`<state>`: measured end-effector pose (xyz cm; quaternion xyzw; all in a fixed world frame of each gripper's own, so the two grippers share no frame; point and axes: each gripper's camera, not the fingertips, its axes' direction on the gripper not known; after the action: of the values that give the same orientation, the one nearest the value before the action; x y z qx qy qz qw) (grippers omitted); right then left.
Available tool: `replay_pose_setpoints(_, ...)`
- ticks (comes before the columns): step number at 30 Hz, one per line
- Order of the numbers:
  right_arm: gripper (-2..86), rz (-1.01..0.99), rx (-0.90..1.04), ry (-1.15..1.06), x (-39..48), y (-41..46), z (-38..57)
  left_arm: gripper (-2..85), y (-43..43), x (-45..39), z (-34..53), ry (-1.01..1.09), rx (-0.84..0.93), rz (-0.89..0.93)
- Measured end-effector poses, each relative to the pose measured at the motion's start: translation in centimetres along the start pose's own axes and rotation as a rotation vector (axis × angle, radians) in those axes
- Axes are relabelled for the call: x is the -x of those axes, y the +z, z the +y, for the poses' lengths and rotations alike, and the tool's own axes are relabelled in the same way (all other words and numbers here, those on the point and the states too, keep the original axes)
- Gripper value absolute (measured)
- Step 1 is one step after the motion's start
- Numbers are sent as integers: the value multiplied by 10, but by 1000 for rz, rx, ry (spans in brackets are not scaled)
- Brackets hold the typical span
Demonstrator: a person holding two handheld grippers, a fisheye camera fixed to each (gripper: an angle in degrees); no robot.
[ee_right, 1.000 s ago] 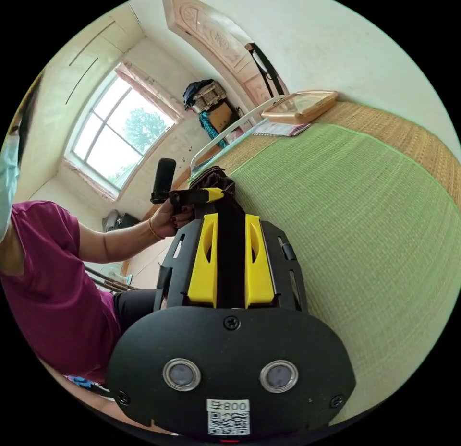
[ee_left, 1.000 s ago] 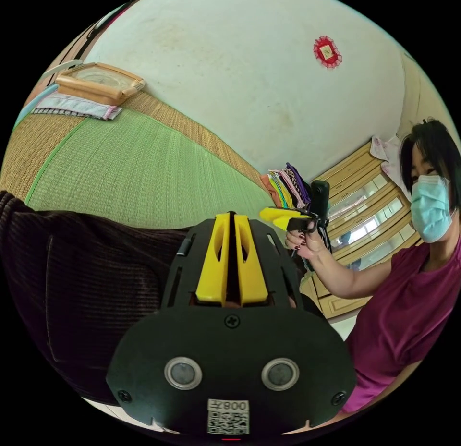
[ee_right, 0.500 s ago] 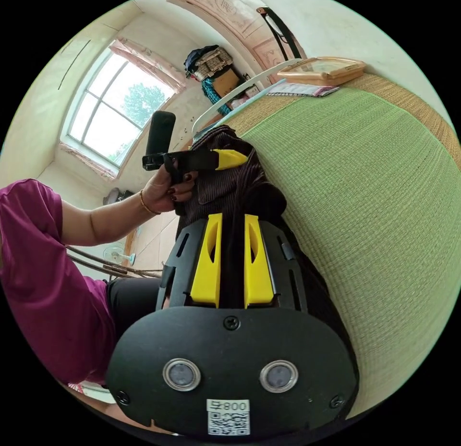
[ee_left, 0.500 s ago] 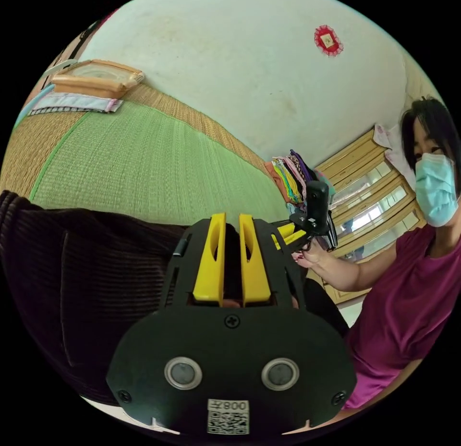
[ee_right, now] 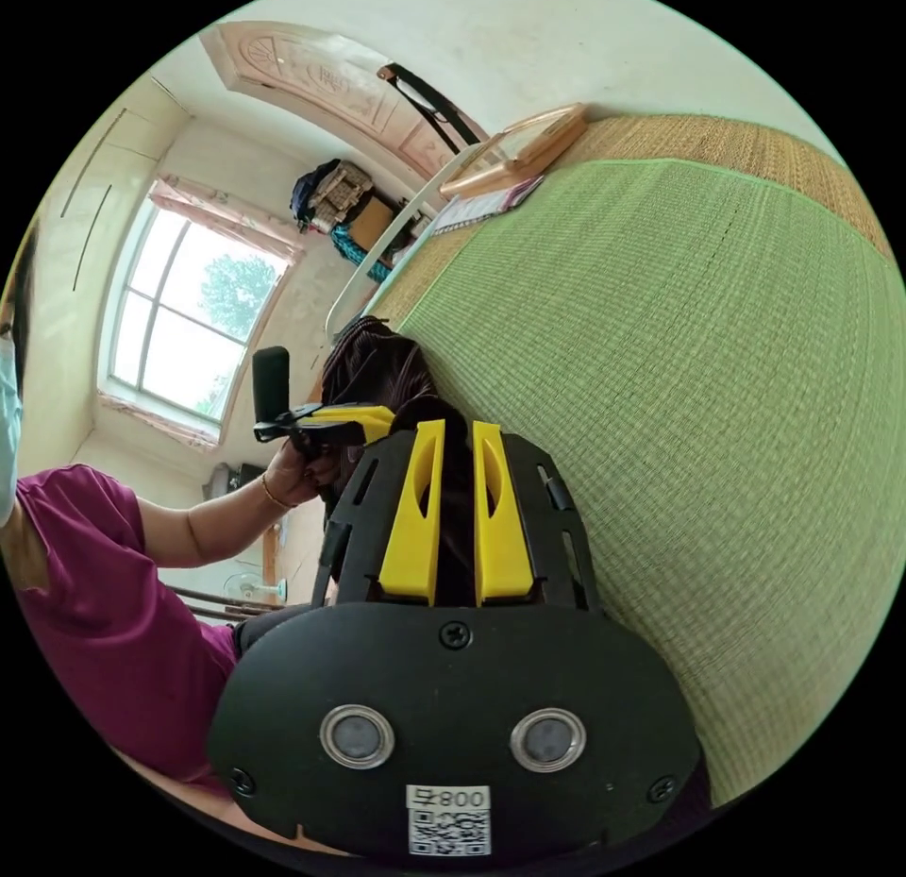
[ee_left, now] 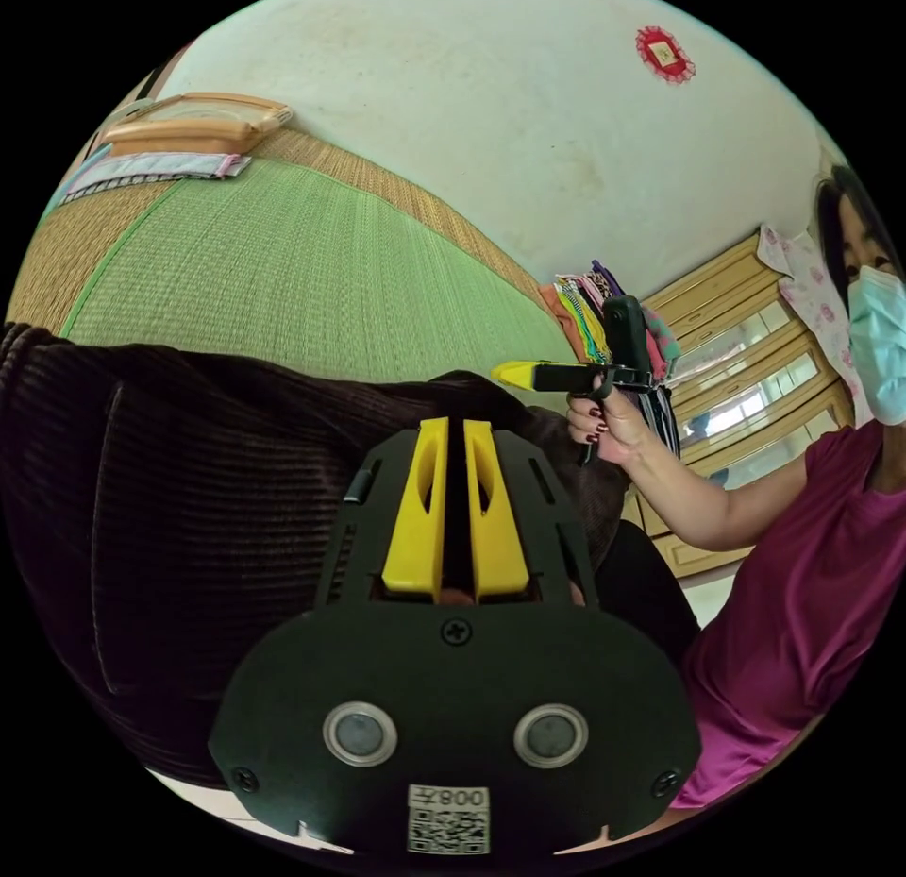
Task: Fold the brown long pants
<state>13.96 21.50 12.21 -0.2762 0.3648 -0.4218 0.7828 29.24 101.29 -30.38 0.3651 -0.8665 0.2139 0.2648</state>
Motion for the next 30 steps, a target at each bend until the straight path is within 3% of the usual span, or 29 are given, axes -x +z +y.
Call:
replay_pose_setpoints(9, 38, 71, 203, -144, 23, 67, -41, 23, -8, -13, 14, -20, -18, 13)
replay_pose_setpoints(17, 9, 205, 189, -249, 52, 43, -70, 6, -15, -21, 28, -74, 56, -119)
replay_pose_setpoints(25, 5, 165, 256, -77, 1, 66, -79, 2, -17, -21, 35, -123, 50, -94)
replay_pose_setpoints(30, 2, 102, 177, 22, -17, 39, -57, 2, -25, -34, 32, -124, 50, -106)
